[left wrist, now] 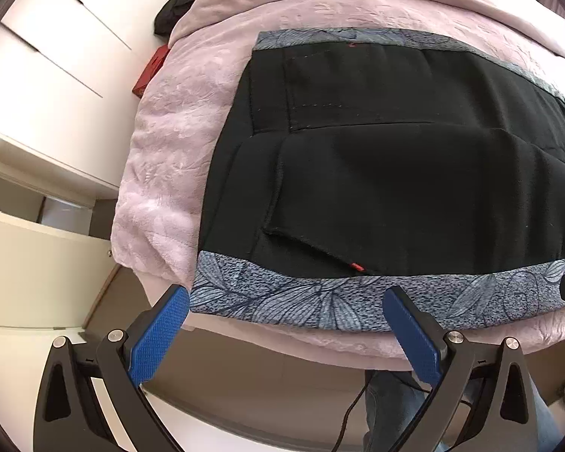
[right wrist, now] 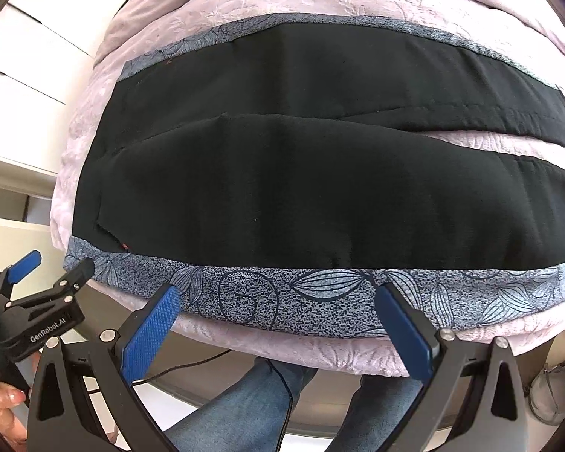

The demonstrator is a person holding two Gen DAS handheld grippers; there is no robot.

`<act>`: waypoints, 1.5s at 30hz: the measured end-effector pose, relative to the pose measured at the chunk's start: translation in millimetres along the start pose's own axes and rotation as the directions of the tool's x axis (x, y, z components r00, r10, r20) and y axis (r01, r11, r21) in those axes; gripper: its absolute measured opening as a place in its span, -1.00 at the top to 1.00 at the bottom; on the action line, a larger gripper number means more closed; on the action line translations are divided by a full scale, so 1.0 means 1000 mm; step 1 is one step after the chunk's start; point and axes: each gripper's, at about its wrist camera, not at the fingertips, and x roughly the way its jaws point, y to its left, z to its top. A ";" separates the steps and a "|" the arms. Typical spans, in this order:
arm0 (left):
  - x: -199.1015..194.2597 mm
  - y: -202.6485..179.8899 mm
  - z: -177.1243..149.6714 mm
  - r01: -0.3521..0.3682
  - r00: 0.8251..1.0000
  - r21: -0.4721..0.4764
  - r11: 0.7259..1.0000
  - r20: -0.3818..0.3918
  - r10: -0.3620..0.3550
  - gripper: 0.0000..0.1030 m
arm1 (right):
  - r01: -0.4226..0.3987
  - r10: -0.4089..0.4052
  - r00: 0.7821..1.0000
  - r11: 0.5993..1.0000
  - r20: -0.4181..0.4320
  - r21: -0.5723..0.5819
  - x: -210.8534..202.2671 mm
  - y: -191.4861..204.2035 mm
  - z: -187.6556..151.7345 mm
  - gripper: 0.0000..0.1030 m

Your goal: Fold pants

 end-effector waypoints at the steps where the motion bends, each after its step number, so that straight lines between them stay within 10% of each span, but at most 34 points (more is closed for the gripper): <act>1: 0.001 0.001 0.000 -0.002 1.000 -0.004 1.000 -0.002 0.002 -1.00 | 0.000 0.000 1.000 1.000 -0.001 -0.001 0.001 0.001 0.000 -1.00; 21: 0.034 -0.010 0.008 0.216 0.972 -0.055 0.975 -0.085 -0.220 -1.00 | -0.017 0.017 1.000 0.999 -0.019 0.028 0.015 -0.008 0.002 -1.00; 32: 0.058 0.004 0.004 0.218 0.967 -0.124 0.968 -0.111 -0.231 -1.00 | -0.068 0.070 0.997 0.996 -0.030 0.056 0.027 -0.020 -0.006 -1.00; 45: 0.070 0.033 -0.007 0.251 0.962 -0.174 0.952 -0.064 -0.266 -1.00 | -0.326 0.326 0.945 0.942 0.009 0.079 0.027 -0.026 -0.015 -1.00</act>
